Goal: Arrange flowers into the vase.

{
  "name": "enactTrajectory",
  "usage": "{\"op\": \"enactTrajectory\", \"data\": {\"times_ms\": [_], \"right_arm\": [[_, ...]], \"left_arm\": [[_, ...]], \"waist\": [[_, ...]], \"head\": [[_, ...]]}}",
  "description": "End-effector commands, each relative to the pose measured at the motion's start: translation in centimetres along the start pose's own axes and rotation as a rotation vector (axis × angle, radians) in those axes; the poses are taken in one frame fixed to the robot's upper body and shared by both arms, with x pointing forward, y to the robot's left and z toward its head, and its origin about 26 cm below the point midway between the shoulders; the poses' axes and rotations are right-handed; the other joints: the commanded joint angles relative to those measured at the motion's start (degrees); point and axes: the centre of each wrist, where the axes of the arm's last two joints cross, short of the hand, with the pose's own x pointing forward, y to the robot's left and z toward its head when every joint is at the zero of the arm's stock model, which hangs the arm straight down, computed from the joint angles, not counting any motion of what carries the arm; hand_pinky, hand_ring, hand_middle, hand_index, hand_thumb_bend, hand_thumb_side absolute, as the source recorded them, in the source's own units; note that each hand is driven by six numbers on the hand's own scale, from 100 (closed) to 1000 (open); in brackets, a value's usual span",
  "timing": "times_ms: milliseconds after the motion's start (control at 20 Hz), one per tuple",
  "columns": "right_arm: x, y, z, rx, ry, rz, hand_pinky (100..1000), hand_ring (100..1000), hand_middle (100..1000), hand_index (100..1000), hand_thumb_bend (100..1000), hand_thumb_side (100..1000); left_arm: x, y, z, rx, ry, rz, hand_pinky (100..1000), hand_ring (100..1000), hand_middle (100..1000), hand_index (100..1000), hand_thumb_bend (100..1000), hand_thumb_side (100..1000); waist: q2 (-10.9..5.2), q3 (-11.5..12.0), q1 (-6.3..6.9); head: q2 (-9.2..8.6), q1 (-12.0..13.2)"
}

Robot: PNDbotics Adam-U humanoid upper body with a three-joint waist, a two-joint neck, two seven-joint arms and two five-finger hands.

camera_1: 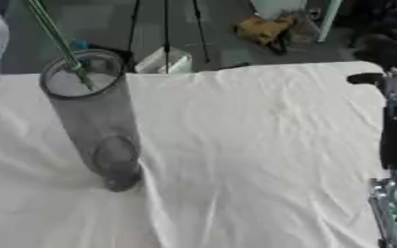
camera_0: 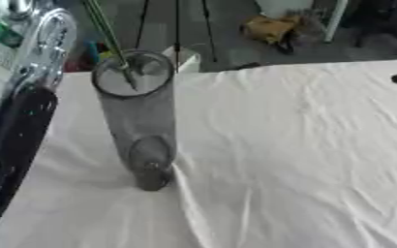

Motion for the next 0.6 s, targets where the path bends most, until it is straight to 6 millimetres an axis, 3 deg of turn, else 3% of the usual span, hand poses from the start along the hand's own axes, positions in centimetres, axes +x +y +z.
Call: {"op": "enactTrajectory", "data": {"times_ms": [50, 600], "right_arm": [[0.6, -0.4, -0.6, -0.013, -0.032, -0.004, 592, 765, 625, 766, 100, 1000], [0.7, -0.4, -0.6, -0.018, -0.033, -0.006, 592, 765, 622, 766, 100, 1000]], "left_arm": [[0.4, -0.1, -0.1, -0.011, -0.025, -0.011, 100, 100, 100, 109, 100, 830], [-1.5, 0.0, -0.1, -0.05, -0.019, -0.022, 100, 100, 100, 136, 100, 916]], "waist": [[-0.18, -0.1, 0.03], [0.15, 0.2, -0.32]], "head": [[-0.66, 0.1], [-0.71, 0.0]]}}
